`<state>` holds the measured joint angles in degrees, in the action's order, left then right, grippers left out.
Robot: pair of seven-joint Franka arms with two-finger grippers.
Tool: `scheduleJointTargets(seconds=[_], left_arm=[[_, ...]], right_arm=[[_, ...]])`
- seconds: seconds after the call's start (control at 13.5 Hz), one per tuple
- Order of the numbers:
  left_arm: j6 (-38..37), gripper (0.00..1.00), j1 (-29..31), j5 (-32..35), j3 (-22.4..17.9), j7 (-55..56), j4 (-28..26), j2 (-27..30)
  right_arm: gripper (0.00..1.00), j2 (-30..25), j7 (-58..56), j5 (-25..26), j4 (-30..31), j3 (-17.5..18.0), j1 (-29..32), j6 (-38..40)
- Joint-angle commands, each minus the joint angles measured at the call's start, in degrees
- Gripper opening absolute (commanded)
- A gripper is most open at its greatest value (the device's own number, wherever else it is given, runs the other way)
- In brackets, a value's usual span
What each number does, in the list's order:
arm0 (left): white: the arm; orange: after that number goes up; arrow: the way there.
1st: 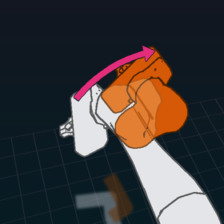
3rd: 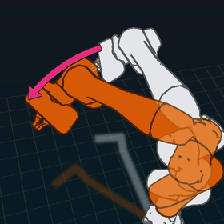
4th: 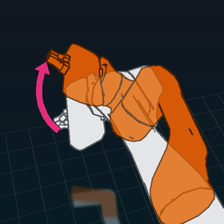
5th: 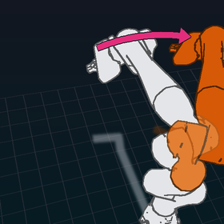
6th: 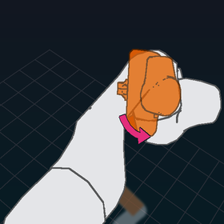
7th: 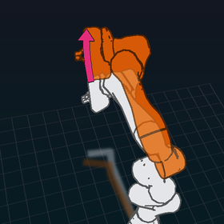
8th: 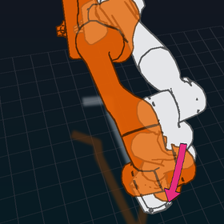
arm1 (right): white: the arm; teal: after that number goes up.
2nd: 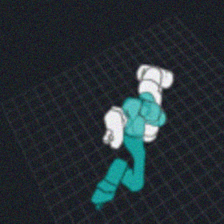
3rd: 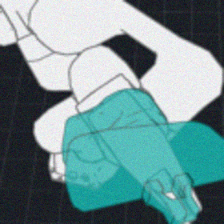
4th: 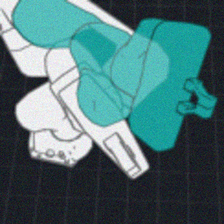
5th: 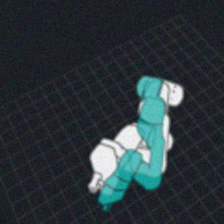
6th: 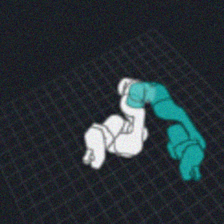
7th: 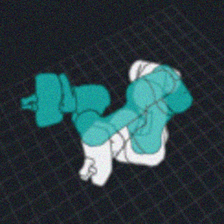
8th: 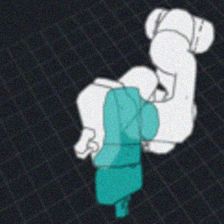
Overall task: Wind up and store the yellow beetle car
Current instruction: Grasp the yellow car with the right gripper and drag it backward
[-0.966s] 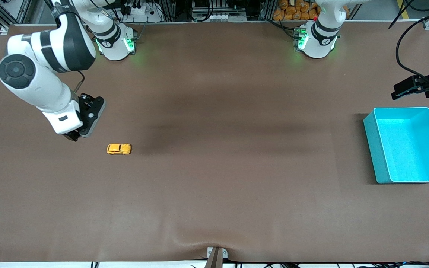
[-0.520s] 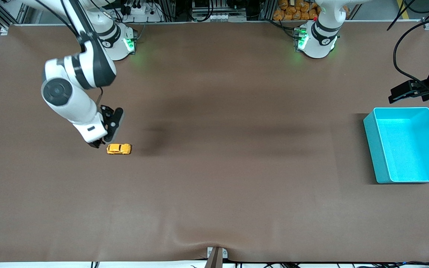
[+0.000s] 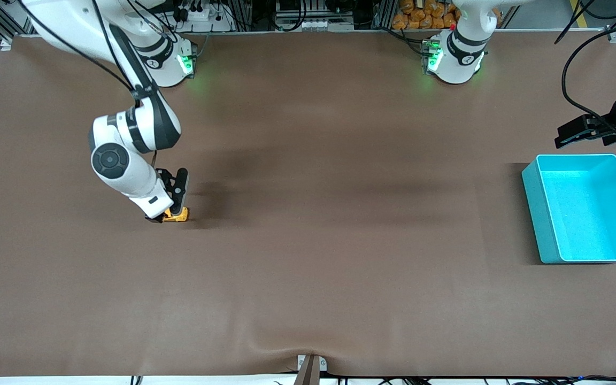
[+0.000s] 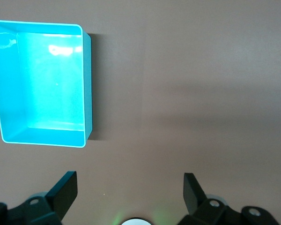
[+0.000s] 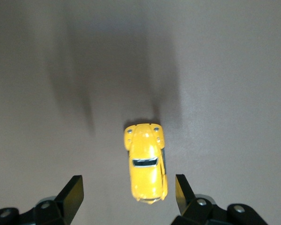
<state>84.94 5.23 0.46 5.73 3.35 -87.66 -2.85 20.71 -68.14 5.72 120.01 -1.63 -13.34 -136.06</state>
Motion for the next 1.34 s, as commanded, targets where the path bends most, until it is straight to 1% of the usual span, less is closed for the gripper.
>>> scheduleJointTargets(seconds=[0.0, 0.3, 0.45, 0.52, 0.67, 0.82, 0.89, 1.04, 1.19, 1.26], left_arm=[[-0.38, 1.00, -0.22, 0.06, -0.02, -0.71, -0.06, 0.57], [-0.38, 1.00, -0.22, 0.06, -0.02, -0.62, -0.14, 0.57], [-0.47, 1.00, -0.22, 0.06, -0.02, -0.62, -0.14, 0.57], [-0.47, 1.00, -0.22, 0.06, -0.02, -0.62, -0.23, 0.57], [-0.47, 1.00, -0.13, 0.06, -0.02, -0.80, -0.23, 0.57], [-0.47, 1.00, -0.22, 0.06, -0.02, -0.80, -0.23, 0.57], [-0.47, 1.00, -0.13, 0.06, -0.02, -0.80, -0.23, 0.57], [-0.47, 1.00, -0.13, 0.06, -0.02, -0.80, -0.23, 0.57], [-0.47, 1.00, -0.13, 0.06, -0.02, -0.80, -0.23, 0.57], [-0.47, 1.00, -0.13, 0.06, -0.02, -0.80, -0.23, 0.57]], right_arm=[[0.87, 3.11, -1.56, 0.78, -0.13, 0.40, 1.56, -3.86], [0.82, 3.99, -1.56, 0.96, -0.21, 0.40, 1.73, -6.06], [0.74, 4.60, -1.65, 1.48, -0.13, 0.32, 1.56, -6.59], [0.68, 4.69, -1.65, 2.88, -0.13, 0.31, 1.82, -6.68], [0.64, 5.04, -1.56, 3.42, -0.13, 0.31, 2.43, -6.85], [0.62, 6.18, -1.56, 3.42, -0.04, 0.31, 2.70, -8.69], [0.58, 6.88, -1.56, 3.42, -0.04, 0.31, 2.88, -9.92], [0.34, 7.07, -1.56, 3.42, -0.04, 0.31, 3.14, -10.02], [0.25, 7.16, -1.56, 3.42, -0.13, 0.31, 3.14, -10.11], [0.17, 7.24, -1.56, 3.42, -0.13, 0.31, 3.40, -10.11]])
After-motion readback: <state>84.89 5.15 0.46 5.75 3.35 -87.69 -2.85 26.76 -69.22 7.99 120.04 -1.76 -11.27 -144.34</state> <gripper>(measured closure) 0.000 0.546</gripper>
